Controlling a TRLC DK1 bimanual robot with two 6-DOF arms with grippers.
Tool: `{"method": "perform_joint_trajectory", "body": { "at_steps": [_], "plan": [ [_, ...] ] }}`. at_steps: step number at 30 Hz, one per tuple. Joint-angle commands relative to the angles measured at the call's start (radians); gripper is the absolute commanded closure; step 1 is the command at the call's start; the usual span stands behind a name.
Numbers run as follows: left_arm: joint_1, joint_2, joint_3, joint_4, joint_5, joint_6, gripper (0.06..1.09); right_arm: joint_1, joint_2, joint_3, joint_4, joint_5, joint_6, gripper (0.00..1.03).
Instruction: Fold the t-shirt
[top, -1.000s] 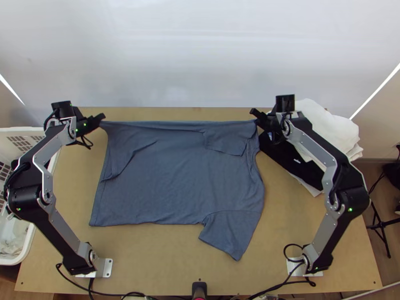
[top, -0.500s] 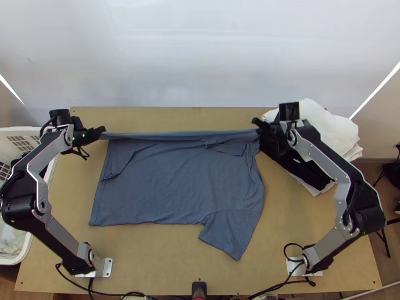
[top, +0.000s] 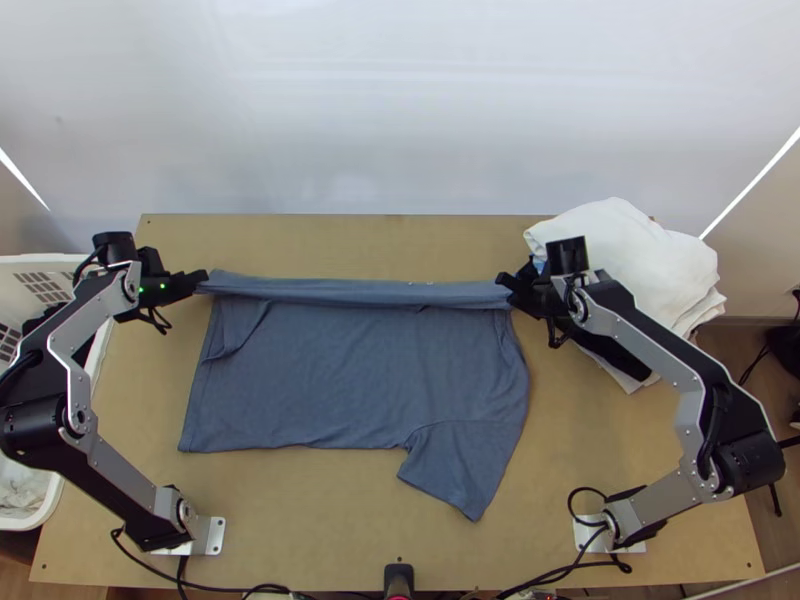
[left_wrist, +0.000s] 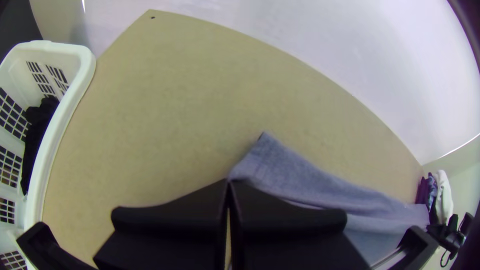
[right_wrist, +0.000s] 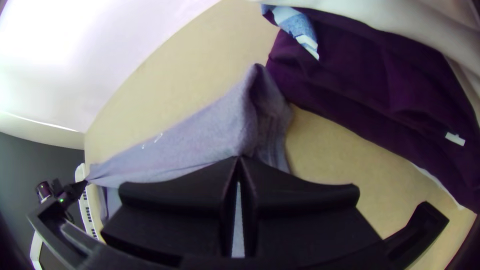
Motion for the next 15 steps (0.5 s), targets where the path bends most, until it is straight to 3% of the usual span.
{"method": "perform_joint_trajectory", "body": {
  "at_steps": [1, 6, 10, 11, 14, 15],
  "plan": [
    [-0.009, 0.003, -0.039, -0.019, 0.001, 0.033, 1.05, 0.007, 0.003, -0.063, 0.046, 0.014, -0.001, 1.0],
    [-0.019, 0.003, -0.05, -0.049, 0.001, 0.047, 1.05, 0.006, 0.005, -0.081, 0.06, 0.033, -0.011, 0.99],
    [-0.022, -0.023, -0.049, -0.1, 0.001, 0.07, 1.05, 0.01, -0.015, -0.107, 0.06, 0.034, -0.032, 0.65],
    [-0.022, -0.037, -0.052, -0.1, 0.003, 0.069, 0.97, 0.012, -0.021, -0.115, 0.058, 0.034, -0.034, 0.57],
    [-0.022, -0.075, -0.056, -0.134, 0.001, 0.078, 0.46, 0.023, -0.058, -0.143, 0.044, 0.036, -0.035, 0.37],
    [-0.022, -0.091, -0.061, -0.14, 0.001, 0.081, 0.38, 0.03, -0.078, -0.153, 0.032, 0.036, -0.034, 0.31]
  ]
}}
